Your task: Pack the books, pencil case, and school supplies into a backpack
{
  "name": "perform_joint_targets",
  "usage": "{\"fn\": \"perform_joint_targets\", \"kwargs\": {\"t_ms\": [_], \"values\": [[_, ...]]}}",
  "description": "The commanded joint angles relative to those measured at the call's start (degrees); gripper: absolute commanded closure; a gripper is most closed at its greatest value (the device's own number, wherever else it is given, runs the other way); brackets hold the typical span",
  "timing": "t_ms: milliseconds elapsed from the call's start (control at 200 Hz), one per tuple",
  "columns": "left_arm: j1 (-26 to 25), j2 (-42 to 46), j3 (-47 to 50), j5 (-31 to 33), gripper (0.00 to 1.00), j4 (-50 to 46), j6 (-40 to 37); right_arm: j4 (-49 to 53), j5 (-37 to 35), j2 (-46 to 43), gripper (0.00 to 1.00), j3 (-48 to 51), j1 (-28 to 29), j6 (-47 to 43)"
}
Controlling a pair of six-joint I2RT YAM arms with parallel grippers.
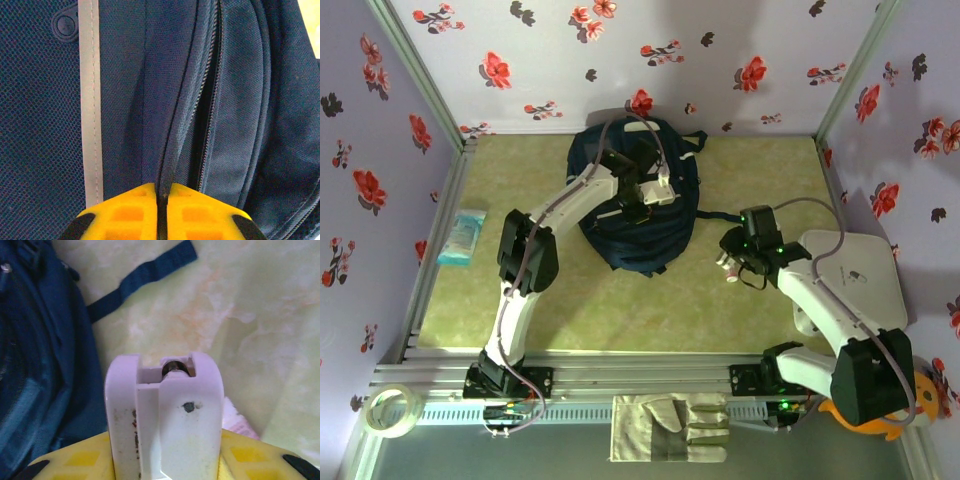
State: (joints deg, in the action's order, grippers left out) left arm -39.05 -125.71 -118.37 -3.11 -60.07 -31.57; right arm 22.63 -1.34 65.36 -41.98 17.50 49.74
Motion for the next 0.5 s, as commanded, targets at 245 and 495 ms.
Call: {"fn": "perform_joint_targets", "kwargs": {"t_ms": [245, 495], "values": [[0.51, 9.93, -3.1, -4.72, 1.0, 10.99, 12.46, -23.27, 12.32, 5.74, 0.59, -3.23, 1.24, 6.19], [-0.26, 13.97, -3.57, -5.24, 1.0, 21.21, 21.47, -28.57, 14.36, 15.4, 0.58, -13.98, 6.44, 11.01]]}}
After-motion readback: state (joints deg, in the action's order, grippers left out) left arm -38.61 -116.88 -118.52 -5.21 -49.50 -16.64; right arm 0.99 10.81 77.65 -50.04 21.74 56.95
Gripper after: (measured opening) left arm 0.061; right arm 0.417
